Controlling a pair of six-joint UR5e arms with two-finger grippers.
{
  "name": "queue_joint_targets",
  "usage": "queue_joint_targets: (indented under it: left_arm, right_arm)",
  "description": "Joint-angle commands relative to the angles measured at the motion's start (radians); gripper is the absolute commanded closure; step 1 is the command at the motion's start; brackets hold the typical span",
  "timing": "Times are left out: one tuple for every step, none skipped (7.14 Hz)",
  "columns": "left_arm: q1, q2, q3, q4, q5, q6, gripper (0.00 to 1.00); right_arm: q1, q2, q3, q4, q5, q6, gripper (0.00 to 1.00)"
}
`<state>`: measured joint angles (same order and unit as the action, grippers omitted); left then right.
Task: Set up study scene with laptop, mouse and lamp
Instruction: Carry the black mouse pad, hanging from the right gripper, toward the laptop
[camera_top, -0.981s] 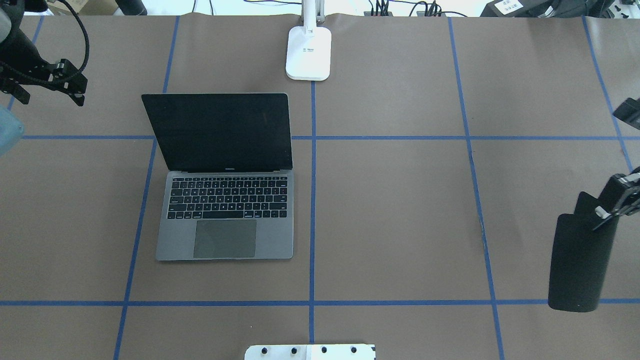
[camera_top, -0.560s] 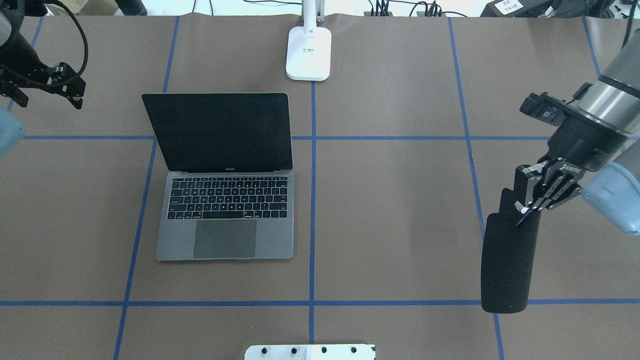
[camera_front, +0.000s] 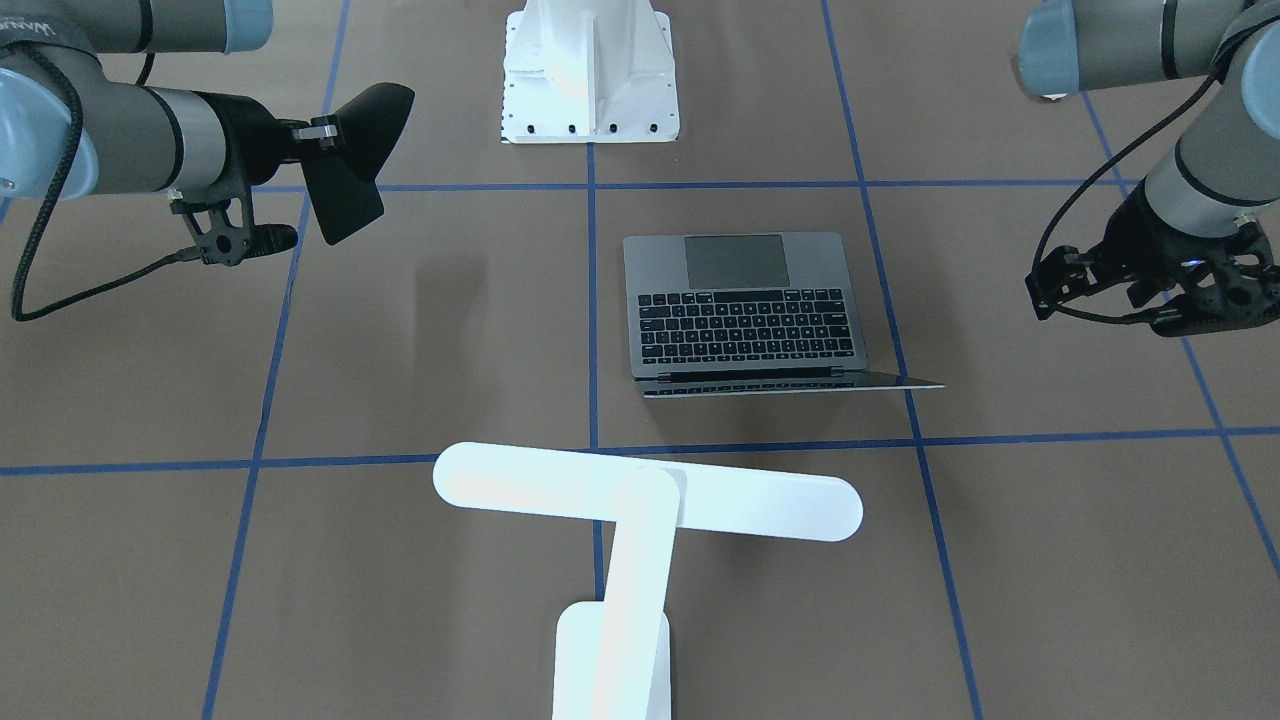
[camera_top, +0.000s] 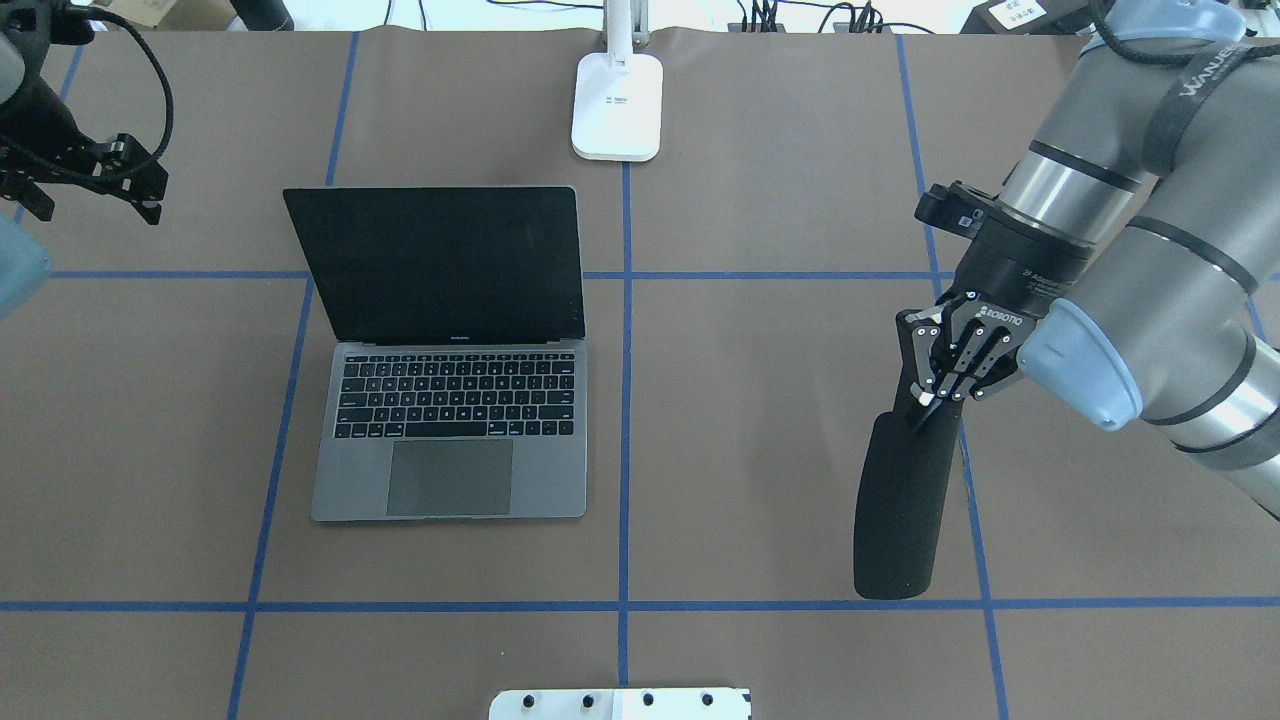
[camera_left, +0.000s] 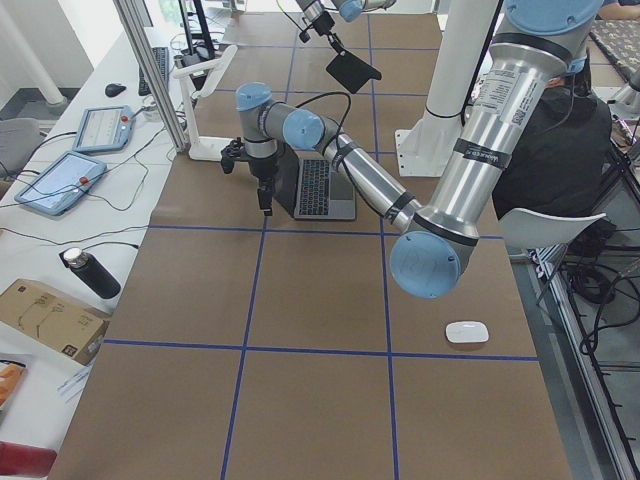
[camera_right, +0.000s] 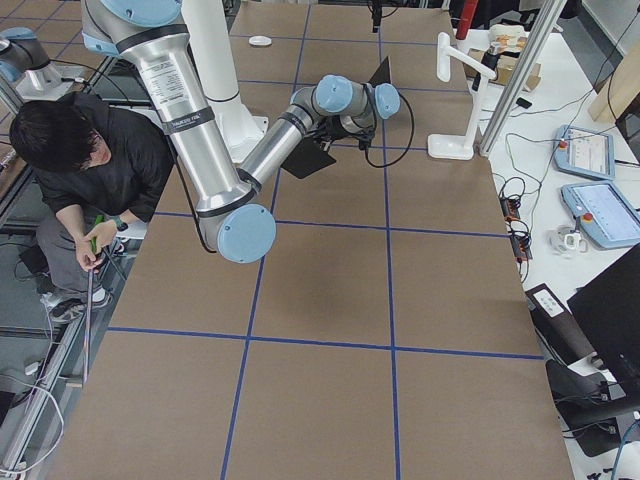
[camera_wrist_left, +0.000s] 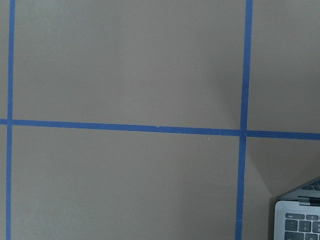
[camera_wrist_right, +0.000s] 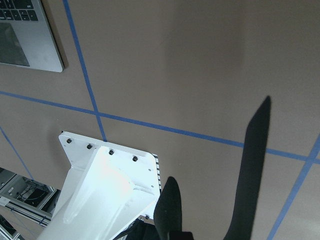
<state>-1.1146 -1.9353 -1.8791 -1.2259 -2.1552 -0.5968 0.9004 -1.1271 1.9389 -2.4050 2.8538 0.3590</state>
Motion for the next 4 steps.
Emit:
queue_joint_targets:
  left_arm:
    - [-0.001, 0.001, 0.021, -0.023, 0.0, 0.0, 0.0]
    - [0.001, 0.001, 0.031, -0.023, 0.0, 0.0, 0.0]
    - [-0.001, 0.001, 0.049, -0.05, 0.0, 0.0, 0.0]
    - [-0.001, 0.016, 0.064, -0.081, 0.0, 0.0, 0.0]
  right_arm:
    - [-0.024, 0.035, -0.12, 0.337, -0.051, 0.332, 1.0]
    - [-0.047, 0.046, -0.186, 0.522, -0.091, 0.462, 1.0]
    - [-0.069, 0.065, -0.248, 0.658, -0.126, 0.562, 1.0]
    - [-0.09, 0.104, -0.308, 0.728, -0.169, 0.624, 1.0]
